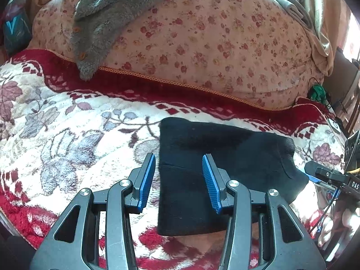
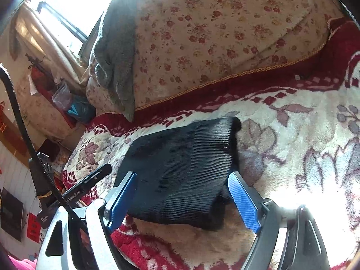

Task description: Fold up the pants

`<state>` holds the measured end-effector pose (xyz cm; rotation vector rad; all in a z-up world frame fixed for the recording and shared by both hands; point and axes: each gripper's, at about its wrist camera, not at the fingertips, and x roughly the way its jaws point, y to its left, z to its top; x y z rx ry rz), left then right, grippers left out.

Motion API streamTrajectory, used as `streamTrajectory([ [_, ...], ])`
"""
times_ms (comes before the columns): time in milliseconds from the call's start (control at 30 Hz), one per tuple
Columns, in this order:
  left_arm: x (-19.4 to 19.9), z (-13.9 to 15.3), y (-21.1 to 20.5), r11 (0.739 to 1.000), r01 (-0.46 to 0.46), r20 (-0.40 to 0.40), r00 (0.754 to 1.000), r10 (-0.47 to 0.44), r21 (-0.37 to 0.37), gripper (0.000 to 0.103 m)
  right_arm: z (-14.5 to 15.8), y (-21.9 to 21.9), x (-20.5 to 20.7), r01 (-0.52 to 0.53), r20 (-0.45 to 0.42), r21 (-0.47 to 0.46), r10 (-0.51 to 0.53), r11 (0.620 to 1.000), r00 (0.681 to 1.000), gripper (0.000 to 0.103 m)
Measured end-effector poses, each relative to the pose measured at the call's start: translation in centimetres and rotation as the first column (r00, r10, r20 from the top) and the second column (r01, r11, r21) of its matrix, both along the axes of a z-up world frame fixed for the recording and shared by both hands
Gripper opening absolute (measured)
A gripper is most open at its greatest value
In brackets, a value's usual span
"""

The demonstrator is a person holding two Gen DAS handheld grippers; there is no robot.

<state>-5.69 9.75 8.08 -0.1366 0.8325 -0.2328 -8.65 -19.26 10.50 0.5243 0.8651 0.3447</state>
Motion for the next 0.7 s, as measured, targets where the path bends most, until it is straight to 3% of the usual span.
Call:
streamTrajectory([
  [300, 0.6, -1.6, -0.1, 1.000, -0.012, -0.044, 0.999, 0.013, 0.022, 0.043, -1.9, -0.6, 1.1, 0.020, -0.052, -0.017, -0.021, 1.000, 0.998, 0.081],
  [500, 1.1, -2.1, -0.4, 0.999, -0.014, -0.048, 0.999, 0.016, 0.030, 0.043, -3.4, -0.7, 2.2, 0.018, -0.083, 0.030, -0.016, 0.999, 0.996, 0.081],
  [600, 1.2, -2.2, -0.4, 0.999, -0.019, -0.042, 0.999, 0.021, 0.033, 0.053, -4.2, -0.5, 2.7, 0.011, -0.104, 0.040, -0.007, 0.999, 0.995, 0.081],
  [700, 1.5, -2.6, -0.3, 1.000, -0.020, -0.049, 0.999, 0.021, 0.022, 0.053, -4.8, -0.4, 3.1, 0.005, -0.115, 0.053, 0.001, 0.999, 0.993, 0.082],
])
